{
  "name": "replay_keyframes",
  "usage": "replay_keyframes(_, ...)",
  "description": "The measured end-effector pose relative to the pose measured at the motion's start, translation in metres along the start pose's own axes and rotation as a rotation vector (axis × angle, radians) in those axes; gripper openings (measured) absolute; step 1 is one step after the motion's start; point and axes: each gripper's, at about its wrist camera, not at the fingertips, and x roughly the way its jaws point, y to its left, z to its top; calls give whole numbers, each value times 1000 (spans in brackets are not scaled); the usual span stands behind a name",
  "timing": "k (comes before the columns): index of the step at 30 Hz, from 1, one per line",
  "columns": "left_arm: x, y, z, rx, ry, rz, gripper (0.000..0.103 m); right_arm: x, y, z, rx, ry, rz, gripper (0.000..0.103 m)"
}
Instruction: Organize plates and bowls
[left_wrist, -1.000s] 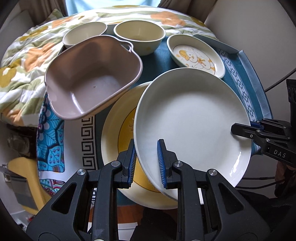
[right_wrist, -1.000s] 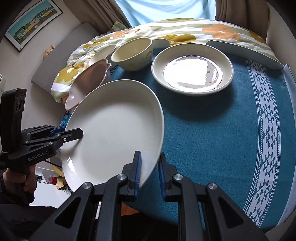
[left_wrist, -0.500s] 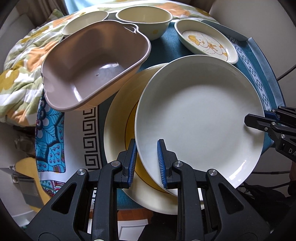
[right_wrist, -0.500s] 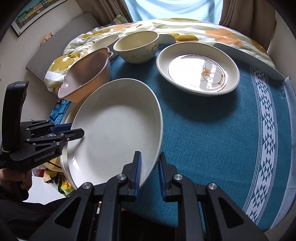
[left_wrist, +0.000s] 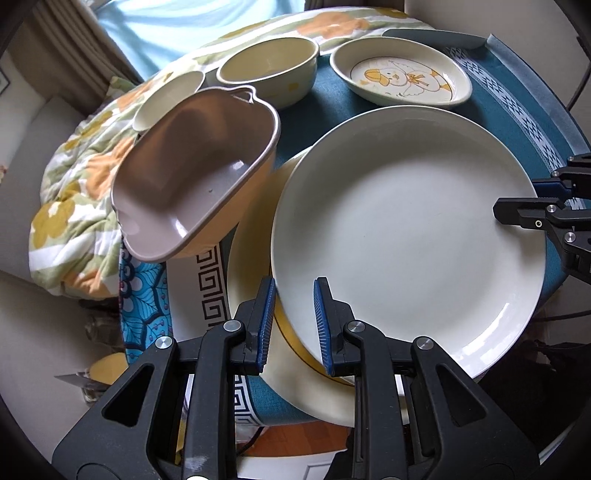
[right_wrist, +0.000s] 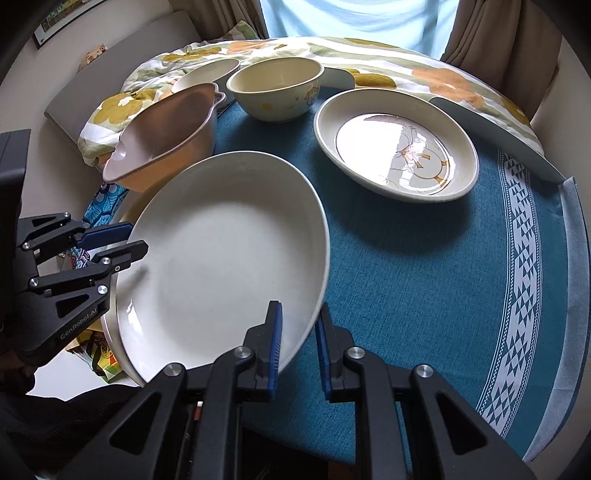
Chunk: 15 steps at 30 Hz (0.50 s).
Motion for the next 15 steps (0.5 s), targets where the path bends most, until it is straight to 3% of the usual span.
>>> replay_keyframes(7, 6, 0, -8, -11, 30, 0, 18, 4, 17, 2, -87, -2, -48, 17)
replay_keyframes(15, 7, 9, -16, -44, 42, -14, 18, 5, 16, 2, -90, -3, -54, 17)
